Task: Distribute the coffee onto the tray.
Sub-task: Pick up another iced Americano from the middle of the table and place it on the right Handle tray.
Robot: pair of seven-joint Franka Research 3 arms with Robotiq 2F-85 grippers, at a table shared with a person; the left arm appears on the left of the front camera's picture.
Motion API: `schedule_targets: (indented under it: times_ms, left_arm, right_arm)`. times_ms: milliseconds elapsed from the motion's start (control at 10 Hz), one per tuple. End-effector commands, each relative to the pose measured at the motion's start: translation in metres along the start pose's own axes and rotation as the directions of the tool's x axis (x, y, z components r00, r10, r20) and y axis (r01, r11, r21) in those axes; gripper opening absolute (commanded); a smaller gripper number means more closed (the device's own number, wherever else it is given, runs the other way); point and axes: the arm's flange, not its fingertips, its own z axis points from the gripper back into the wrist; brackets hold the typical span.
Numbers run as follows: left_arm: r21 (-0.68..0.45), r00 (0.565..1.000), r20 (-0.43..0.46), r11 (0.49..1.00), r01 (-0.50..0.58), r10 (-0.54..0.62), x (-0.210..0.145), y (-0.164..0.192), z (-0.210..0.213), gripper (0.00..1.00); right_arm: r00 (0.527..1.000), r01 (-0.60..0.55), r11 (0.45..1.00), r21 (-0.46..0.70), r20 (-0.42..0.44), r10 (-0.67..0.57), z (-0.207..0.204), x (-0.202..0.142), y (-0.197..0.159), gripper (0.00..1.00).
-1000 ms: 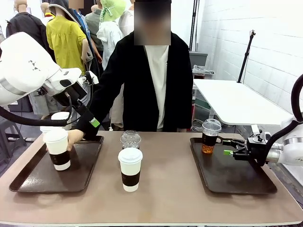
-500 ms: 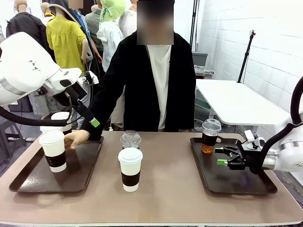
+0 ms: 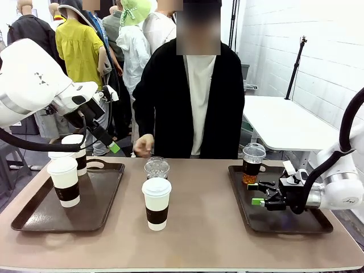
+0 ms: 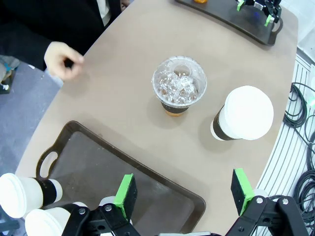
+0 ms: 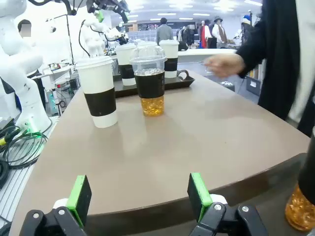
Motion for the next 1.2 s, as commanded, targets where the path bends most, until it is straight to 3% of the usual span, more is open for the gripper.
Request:
schedule_targets:
  times_ms: [0, 700, 1100]
  left_arm:
    - [-0.014, 1.0, 0.005, 1.0, 0.006, -0.006, -0.002, 0.001, 0.002, 1.0]
    - [-0.014, 1.0, 0.005, 1.0, 0.006, -0.006, -0.002, 0.001, 0.002, 1.0]
    - [-0.014, 1.0, 0.005, 1.0, 0.006, -0.006, -0.002, 0.001, 0.002, 1.0]
  right_arm:
    - [1.0, -0.023, 0.999, -0.023, -0.017, 0.023, -0.009, -0.003, 0.008, 1.0]
    - [1.0, -0.003, 1.0, -0.003, -0.006, 0.003, 0.0, -0.001, 0.0, 1.0]
    - [1.0, -0.006, 0.997, -0.072, 0.001, 0.006, -0.037, 0.001, 0.015, 1.0]
